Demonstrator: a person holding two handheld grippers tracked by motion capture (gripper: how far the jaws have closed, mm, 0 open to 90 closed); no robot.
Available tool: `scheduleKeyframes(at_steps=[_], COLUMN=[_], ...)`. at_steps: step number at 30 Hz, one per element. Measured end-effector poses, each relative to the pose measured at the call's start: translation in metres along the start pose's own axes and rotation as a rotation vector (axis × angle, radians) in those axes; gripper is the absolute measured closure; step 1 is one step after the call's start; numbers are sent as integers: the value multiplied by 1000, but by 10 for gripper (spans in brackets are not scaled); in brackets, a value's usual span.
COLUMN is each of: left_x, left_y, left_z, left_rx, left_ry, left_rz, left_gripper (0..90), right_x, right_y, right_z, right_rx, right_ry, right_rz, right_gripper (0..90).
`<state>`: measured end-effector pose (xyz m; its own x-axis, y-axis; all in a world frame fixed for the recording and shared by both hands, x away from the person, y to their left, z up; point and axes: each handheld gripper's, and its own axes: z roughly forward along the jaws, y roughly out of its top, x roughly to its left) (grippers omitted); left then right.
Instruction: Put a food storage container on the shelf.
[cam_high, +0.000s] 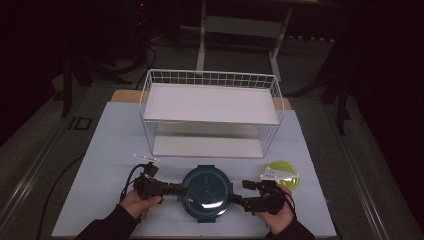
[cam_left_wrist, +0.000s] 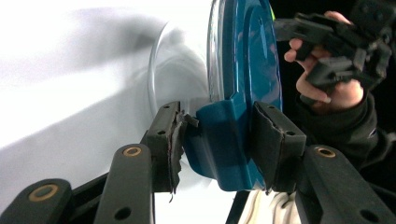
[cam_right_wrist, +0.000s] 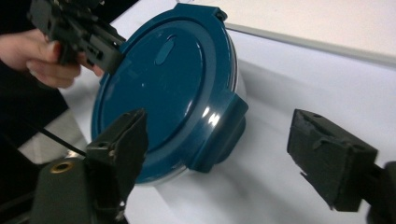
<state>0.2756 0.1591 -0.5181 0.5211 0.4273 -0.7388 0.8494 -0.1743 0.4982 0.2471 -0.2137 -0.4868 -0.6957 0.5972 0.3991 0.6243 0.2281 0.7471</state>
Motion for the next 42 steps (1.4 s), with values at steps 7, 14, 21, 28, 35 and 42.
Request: scheduleKeyframes(at_steps=[7,14,21,28,35,42], left_x=[-4,-6,-11,-13,-20,-26], left_y=[-5,-6,-8,-11,-15,-17], left_z=[-3,-4,-3,-4,-4,-5], left_rx=[4,11,5,-11,-27,-40], left_ry=[0,0,10,22,47,71], left_rz=[51,66,84,67,45,38], left_gripper=[551,555,556,558,562,561], right_x=[-5,-7,-6,-8,-3,-1], right_y=[-3,-4,-5,-8,-7,-8], right_z=[12,14,14,15,12,11], right_rx=[52,59,64,62,72,70], right_ry=[91,119,122,141,122,119], right_rz=[108,146,137,220,222,242], right_gripper=[394,526,524,542,555,560])
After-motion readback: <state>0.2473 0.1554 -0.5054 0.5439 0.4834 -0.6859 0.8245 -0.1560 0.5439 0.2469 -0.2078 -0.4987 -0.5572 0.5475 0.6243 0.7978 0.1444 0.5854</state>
